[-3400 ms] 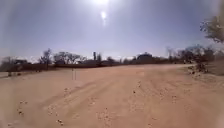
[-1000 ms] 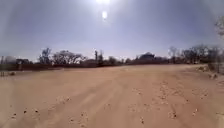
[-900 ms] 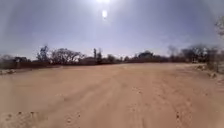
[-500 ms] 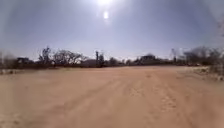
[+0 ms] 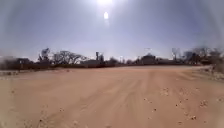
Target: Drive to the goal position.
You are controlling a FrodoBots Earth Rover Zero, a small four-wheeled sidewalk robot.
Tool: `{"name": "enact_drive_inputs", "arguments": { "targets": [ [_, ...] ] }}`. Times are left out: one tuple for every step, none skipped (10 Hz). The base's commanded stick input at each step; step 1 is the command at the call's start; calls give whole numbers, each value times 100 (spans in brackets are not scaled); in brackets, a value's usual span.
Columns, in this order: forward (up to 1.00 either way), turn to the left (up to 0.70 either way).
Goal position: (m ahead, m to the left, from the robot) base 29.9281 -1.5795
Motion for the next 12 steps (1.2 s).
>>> {"name": "enact_drive_inputs", "arguments": {
  "targets": [
    [85,0],
    [85,0],
    [85,0],
    [85,0],
    [85,0],
    [85,0],
    [85,0],
    [85,0],
    [85,0],
    [85,0],
    [85,0],
    [85,0]
  ]
}}
